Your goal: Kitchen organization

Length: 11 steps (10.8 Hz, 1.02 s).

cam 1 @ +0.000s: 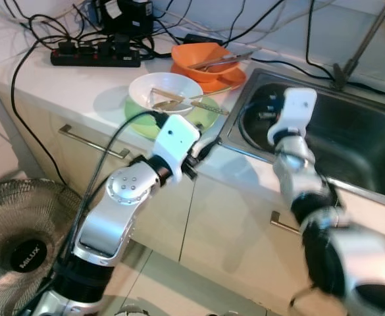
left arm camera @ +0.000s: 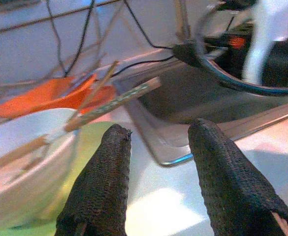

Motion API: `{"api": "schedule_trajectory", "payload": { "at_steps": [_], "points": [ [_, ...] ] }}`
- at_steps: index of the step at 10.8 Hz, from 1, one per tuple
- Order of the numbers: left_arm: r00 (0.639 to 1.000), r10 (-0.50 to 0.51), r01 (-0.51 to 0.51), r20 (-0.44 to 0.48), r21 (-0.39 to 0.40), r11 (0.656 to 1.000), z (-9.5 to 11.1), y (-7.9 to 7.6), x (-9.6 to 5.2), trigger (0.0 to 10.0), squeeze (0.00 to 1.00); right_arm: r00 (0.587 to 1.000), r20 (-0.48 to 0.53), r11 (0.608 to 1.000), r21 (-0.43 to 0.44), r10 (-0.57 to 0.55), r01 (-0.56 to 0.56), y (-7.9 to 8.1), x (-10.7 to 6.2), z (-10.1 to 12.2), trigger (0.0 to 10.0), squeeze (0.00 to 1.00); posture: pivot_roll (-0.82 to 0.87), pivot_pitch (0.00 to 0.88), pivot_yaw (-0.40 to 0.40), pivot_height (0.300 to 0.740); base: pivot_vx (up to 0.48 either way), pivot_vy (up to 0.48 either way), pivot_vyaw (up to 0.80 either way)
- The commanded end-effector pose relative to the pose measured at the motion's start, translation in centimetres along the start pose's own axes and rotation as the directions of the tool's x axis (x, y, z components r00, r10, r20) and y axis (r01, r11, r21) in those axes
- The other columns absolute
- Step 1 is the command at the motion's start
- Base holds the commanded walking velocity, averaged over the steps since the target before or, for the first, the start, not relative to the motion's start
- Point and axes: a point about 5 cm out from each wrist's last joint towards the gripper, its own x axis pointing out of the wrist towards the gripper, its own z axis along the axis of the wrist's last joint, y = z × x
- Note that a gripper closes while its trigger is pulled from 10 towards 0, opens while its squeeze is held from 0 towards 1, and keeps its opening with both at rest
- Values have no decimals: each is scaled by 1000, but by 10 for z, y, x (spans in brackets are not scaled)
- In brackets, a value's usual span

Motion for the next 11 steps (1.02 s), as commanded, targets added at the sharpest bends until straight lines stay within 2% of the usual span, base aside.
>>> {"api": "schedule_trajectory", "payload": {
  "at_steps": [1,2,4,5,6,8,10,11],
  "points": [
    [1000,11,-11,21,38,999,4,-1,3,10000,0,999,29,999,25,-26,26,-7,-3,2,10000,0,92,55,-114,740,0,0,0],
    [999,24,-26,26,87,996,3,0,5,10000,0,998,19,998,39,-52,51,-10,-16,-7,10000,0,75,56,-108,740,0,0,0],
    [1000,12,-16,26,147,989,2,0,7,10000,0,997,-5,996,45,-71,71,-12,-25,-16,10000,0,63,54,-102,740,0,0,0],
    [999,22,-30,42,212,977,3,2,11,10000,0,996,-24,995,49,-81,82,-13,-32,-19,10000,0,55,50,-99,740,0,0,0],
    [998,34,-47,54,263,964,6,6,14,10000,0,996,-31,995,49,-86,87,-13,-34,-19,10000,0,50,47,-96,740,0,0,0],
    [999,9,-23,35,427,904,7,10,24,10000,0,996,-38,995,54,-85,87,-11,-36,-18,10000,0,51,37,-96,740,0,0,0],
    [1000,-4,-9,26,471,882,6,11,29,10000,0,996,-44,995,59,-82,85,-9,-37,-17,10000,0,47,27,-91,740,0,0,0],
    [1000,-10,-2,23,485,875,5,11,34,10000,424,995,-50,994,62,-82,85,-8,-39,-17,10000,0,45,25,-90,740,0,0,0]
  ]
}}
